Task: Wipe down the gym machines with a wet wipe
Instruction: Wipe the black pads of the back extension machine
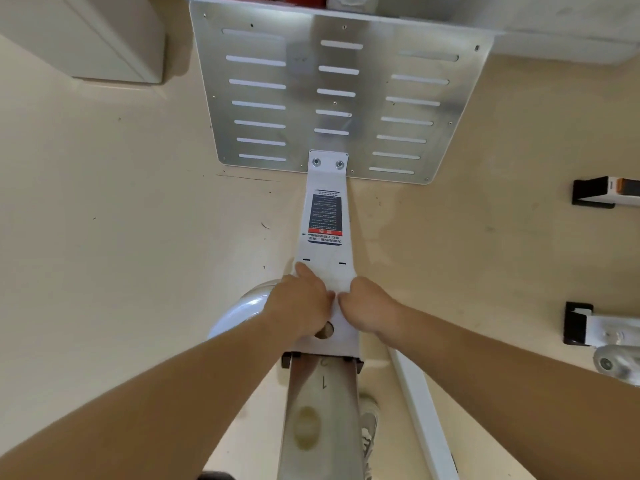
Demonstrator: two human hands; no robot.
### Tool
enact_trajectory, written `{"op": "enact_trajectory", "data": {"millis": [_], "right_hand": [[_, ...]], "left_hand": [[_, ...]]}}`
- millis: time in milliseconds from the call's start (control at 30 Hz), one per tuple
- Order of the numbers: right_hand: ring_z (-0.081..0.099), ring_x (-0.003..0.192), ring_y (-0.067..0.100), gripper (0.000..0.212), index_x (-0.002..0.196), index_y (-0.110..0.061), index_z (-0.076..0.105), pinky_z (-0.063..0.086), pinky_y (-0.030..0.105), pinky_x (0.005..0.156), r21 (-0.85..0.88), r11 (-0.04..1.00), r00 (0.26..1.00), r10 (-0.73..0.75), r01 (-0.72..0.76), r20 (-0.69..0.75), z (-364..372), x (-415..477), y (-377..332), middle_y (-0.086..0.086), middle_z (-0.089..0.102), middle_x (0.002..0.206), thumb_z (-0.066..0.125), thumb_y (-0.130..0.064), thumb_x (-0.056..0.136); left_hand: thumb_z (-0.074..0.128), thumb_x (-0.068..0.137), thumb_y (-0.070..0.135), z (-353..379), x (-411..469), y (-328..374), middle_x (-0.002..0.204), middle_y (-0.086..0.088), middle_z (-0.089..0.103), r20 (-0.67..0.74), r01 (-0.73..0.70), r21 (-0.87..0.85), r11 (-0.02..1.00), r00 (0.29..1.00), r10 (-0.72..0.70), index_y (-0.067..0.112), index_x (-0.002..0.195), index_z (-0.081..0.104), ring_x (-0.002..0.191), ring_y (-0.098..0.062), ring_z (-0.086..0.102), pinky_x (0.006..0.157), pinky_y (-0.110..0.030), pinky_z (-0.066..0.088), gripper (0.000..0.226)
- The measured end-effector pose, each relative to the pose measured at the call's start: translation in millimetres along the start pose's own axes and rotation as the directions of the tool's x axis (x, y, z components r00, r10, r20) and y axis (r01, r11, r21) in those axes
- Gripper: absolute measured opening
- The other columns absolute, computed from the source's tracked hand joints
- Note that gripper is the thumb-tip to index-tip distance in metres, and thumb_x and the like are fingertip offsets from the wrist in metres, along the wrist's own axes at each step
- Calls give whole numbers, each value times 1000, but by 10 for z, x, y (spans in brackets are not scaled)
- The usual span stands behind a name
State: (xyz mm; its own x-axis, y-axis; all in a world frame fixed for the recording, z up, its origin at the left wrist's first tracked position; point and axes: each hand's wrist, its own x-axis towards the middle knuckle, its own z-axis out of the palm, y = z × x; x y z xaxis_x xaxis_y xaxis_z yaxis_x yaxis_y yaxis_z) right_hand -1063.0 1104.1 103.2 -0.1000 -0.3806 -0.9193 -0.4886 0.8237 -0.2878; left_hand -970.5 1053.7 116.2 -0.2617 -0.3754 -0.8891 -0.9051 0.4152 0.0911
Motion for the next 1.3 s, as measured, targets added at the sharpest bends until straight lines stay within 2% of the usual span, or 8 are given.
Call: {"op": "enact_trajectory", "data": {"millis": [200,333,567,867,1033,1133,1233,1300], "right_hand": [[51,95,26,29,123,3,48,38,28,75,244,969,995,62,-41,-79,-49,661,-45,20,57,116,43,-10,98],[44,127,34,65,150,3,4,38,34,98,151,989,987,25,-1,-158,-15,999,-72,21,32,148,41,-18,100],[40,129,40,59,149,8,2,38,37,99,-339,932,991,-132,129,15,17,389,28,32,24,149,29,-20,104],[32,134,49,70,151,1,-7,36,48,106,-607,756,958,-97,247,268,162,-700,-70,34,4,153,36,-21,100],[43,123,36,61,151,2,15,39,42,101,-623,686,926,-260,376,272,176,-880,-96,23,36,140,39,-14,97],[52,75,23,45,135,-1,39,38,28,55,-674,602,899,-360,429,250,165,-900,-149,14,57,93,50,-9,92],[42,65,25,6,85,-11,48,27,29,48,-657,624,898,-384,424,216,59,-951,-204,1,33,62,54,-14,85],[48,71,26,12,74,-9,49,31,30,52,-648,647,911,-354,402,211,71,-981,-163,3,38,63,54,-11,84]], "left_hand": [[36,101,43,40,754,-64,144,-27,32,24,133,-330,934,991,-132,-3,148,-1,129,-40,41,103,-44,36,76],[32,103,34,-32,927,-64,148,-25,23,-30,50,-364,930,997,-66,2,149,5,130,-40,37,103,-44,34,62],[27,104,37,-6,367,-184,149,-26,27,77,-75,-134,988,993,86,7,152,3,130,-38,41,103,-42,36,61],[31,100,23,233,-395,-190,154,-33,-5,172,-286,341,895,955,240,20,153,-10,132,-62,16,96,-63,39,68],[41,95,29,324,-624,-248,151,-40,-1,126,-180,249,952,980,152,7,152,-8,139,-51,17,101,-48,40,79],[33,101,21,171,-984,-148,153,-36,-2,184,-124,222,967,979,84,0,151,-3,132,-39,39,91,-36,42,66],[38,98,8,65,-1102,-121,143,-28,37,167,-199,274,941,973,157,-2,141,33,122,-37,49,87,-36,43,45],[42,94,3,14,-1153,-138,117,-19,57,193,-262,274,925,957,214,0,126,49,114,-33,55,82,-32,42,33]]}}
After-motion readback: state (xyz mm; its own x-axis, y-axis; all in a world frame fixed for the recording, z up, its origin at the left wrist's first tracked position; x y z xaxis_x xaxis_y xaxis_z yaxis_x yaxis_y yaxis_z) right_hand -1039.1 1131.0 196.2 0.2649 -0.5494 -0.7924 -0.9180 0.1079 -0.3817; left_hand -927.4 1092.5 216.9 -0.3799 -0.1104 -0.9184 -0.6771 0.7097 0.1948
